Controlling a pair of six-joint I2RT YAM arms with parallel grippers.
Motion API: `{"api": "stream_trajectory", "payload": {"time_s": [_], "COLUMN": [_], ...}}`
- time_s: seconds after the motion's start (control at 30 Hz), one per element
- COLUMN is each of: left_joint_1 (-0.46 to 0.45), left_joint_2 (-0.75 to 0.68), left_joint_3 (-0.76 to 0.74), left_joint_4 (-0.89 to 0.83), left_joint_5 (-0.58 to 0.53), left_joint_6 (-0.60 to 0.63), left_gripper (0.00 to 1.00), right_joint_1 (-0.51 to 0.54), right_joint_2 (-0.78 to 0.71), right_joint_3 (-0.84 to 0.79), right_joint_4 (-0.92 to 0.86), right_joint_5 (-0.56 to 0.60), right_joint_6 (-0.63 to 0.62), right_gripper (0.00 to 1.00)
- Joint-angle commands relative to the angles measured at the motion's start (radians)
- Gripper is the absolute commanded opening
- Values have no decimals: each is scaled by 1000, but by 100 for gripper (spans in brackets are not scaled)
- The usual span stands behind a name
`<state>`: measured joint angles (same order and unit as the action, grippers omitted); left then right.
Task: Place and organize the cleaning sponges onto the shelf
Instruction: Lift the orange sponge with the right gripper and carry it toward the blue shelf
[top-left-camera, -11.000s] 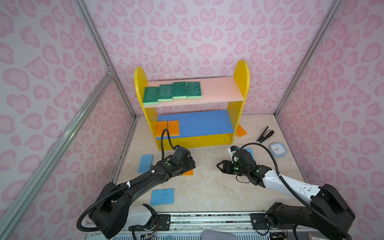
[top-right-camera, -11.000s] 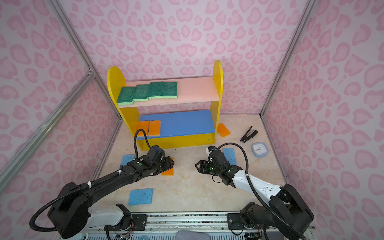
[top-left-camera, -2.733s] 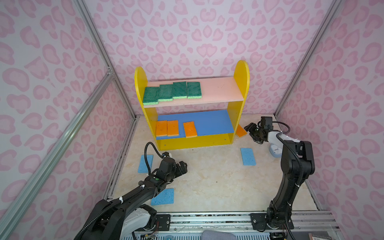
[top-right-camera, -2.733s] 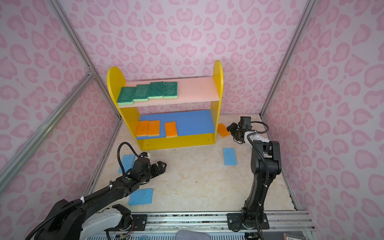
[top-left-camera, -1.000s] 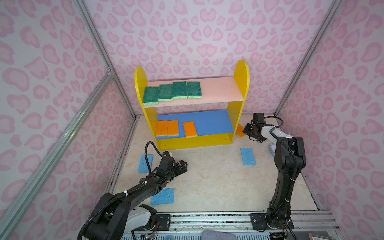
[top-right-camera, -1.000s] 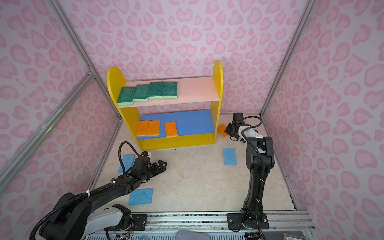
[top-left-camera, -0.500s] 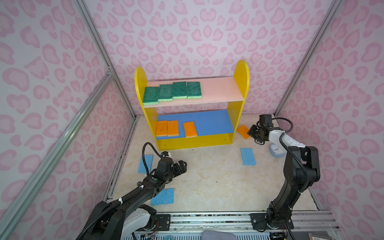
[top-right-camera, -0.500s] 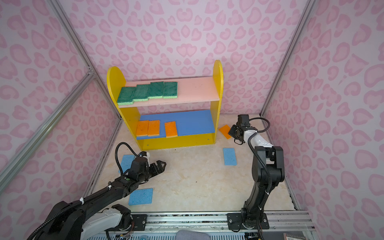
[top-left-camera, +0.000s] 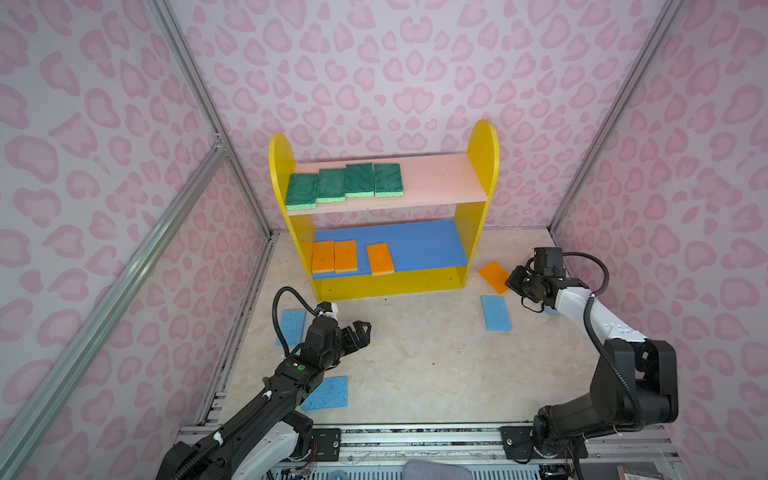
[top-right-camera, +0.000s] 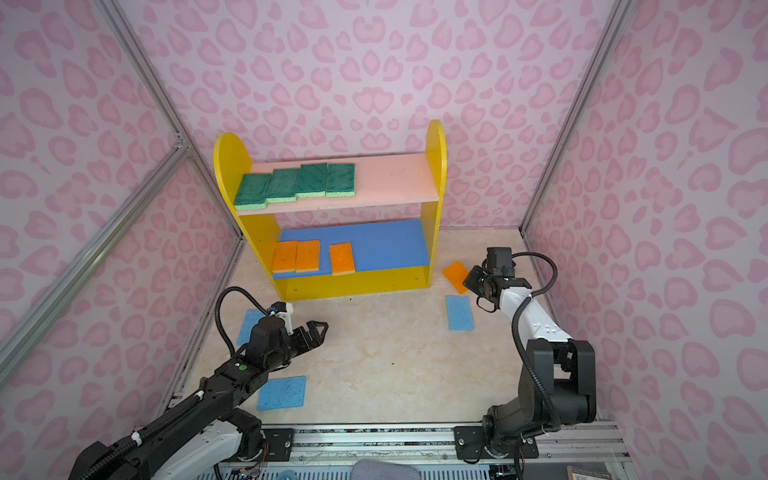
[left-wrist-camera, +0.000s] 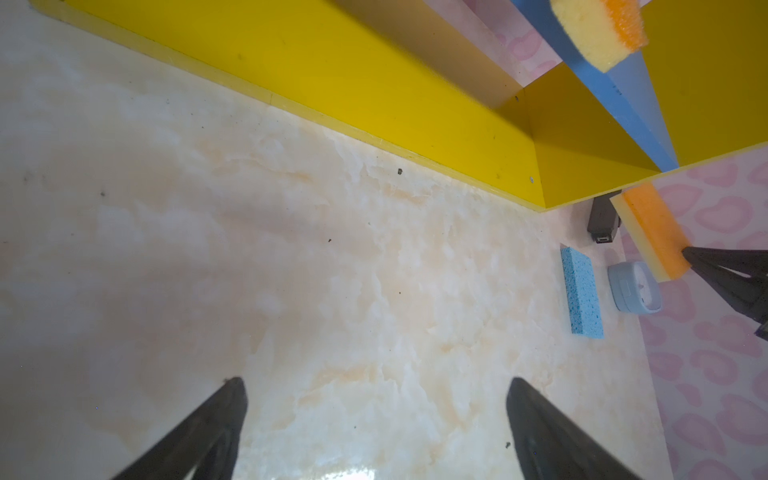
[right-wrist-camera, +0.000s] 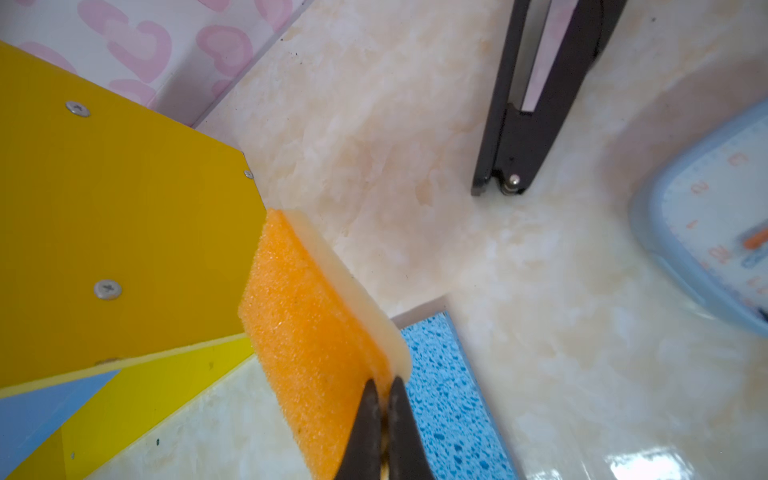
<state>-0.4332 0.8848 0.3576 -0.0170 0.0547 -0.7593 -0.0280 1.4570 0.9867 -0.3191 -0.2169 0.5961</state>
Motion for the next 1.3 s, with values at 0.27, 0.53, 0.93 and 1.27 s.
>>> {"api": "stream_trajectory", "payload": {"time_s": [0.27,0.53,0.93,1.27], "left_joint_1": [1,2,5,22], "left_joint_2": [-52,-77,-131,-170], "left_joint_3": [27,20,2,-33], "left_joint_4": [-100,-125,-158,-157], "left_joint_5": [-3,-21,-57,-44], "left_joint_6": [-6,-44,-54,-64], "left_gripper": [98,98,98,98], "right_joint_1": [70,224,502,588], "right_joint_2": [-275,-441,-353,-223], "right_joint_3": [-202,-314,-267,-152], "right_joint_4": [3,87,222,283], "right_joint_5": [-46,-31,35,192], "right_joint_6": [42,152,255,387], "right_gripper": [0,0,0,0]}}
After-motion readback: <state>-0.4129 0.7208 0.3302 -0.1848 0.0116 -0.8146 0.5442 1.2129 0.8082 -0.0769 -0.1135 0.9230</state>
